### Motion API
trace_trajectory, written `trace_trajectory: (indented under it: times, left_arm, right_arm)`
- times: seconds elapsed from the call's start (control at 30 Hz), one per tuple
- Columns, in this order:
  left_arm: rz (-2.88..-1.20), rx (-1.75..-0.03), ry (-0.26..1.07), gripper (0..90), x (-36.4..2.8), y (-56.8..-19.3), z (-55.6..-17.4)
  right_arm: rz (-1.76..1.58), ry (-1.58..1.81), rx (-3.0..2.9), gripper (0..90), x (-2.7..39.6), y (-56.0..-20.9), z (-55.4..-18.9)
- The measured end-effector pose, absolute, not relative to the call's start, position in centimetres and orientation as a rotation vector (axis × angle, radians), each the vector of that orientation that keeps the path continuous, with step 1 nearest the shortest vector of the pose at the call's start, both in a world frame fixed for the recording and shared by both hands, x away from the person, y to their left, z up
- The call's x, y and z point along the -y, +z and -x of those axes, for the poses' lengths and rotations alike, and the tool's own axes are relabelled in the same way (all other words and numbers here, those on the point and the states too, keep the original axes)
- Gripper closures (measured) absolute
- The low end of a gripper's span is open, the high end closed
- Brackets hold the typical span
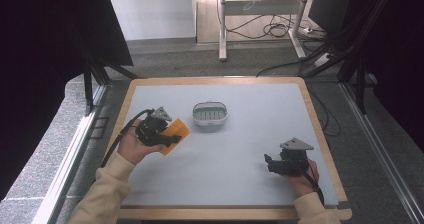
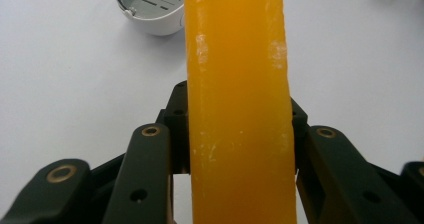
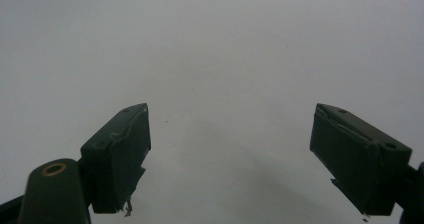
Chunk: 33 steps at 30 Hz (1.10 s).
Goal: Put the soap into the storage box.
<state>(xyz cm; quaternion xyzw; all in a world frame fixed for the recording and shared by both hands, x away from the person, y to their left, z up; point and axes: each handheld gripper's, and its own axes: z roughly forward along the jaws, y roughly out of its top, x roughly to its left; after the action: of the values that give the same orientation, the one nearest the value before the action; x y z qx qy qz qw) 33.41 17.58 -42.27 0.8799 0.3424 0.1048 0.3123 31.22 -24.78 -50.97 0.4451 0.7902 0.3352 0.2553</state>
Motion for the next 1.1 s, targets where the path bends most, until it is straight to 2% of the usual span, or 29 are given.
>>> trace_trajectory:
  times: [1.1]
  left_arm:
    - [-2.322,-0.840,0.273,61.8,-16.7,-40.8,-35.8]
  right_arm:
    - [-1.213,0.905,-2.143,16.7,24.9,-51.1,-31.2]
